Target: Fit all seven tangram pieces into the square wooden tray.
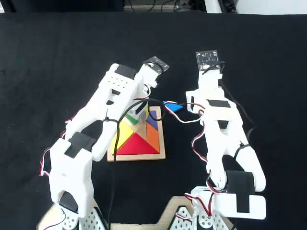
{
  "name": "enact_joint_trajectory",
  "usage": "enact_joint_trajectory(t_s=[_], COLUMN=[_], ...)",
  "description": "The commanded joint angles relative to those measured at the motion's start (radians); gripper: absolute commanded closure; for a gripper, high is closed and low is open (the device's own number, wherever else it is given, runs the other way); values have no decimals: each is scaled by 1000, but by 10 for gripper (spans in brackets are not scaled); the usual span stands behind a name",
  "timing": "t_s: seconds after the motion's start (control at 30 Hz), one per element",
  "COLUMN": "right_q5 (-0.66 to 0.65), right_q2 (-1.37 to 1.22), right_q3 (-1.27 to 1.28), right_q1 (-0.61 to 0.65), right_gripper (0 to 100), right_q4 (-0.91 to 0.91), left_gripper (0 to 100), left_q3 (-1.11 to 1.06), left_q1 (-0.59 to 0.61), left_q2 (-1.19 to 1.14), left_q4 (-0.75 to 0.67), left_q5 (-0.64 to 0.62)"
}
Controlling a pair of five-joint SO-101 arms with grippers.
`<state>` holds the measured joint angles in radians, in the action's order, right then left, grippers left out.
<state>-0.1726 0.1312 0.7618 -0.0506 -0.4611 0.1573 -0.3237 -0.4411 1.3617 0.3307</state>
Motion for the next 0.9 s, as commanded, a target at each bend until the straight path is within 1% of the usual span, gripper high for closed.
enact_joint_trajectory(t_s=[0.0,0.37,0.5,0.6,0.87], right_q5=[-9,-9,-9,-9,-9], right_q2=[13,10,15,16,8], right_q3=[-21,-22,-22,-24,-24], right_q1=[8,8,8,-3,-6], right_gripper=[987,987,987,987,987], right_q4=[20,20,18,15,20], left_gripper=[971,965,860,800,793], left_q3=[-18,-58,-56,-48,-113], left_q1=[-10,-8,-2,-5,-12], left_q2=[58,58,60,63,209], left_q4=[-17,-25,-25,-25,-29], left_q5=[-12,-14,-66,-63,-64])
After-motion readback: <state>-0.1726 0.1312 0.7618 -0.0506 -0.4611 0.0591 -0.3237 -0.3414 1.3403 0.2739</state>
